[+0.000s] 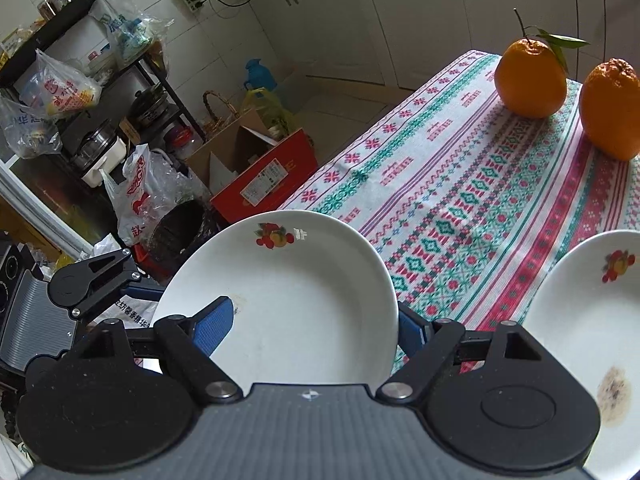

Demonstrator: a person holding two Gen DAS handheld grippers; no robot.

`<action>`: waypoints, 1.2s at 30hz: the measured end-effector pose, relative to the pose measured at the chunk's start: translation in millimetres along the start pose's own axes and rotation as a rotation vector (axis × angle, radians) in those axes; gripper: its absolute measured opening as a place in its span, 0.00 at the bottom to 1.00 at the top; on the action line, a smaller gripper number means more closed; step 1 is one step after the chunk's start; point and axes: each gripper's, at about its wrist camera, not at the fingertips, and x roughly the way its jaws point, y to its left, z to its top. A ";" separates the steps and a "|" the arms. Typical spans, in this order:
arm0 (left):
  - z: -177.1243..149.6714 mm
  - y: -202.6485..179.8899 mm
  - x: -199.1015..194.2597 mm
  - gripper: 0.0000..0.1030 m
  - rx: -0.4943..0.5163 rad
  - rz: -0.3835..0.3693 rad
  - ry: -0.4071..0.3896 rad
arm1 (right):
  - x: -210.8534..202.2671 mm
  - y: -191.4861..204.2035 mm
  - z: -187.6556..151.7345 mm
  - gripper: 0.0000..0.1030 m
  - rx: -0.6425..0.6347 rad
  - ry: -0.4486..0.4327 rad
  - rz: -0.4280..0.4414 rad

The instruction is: Organize plates and bowls

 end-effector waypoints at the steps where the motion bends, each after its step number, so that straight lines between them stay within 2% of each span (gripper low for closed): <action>1: 1.7 1.8 1.9 0.97 0.000 -0.002 0.001 | 0.6 -1.9 1.7 0.85 0.001 -0.001 -0.003; 17: 18.1 15.3 18.6 0.97 0.020 0.007 0.015 | 10.0 -25.0 24.8 0.85 -0.001 -0.025 -0.031; 36: 25.0 17.6 25.3 0.97 0.047 0.009 0.033 | 17.3 -34.9 23.1 0.86 0.025 -0.023 -0.055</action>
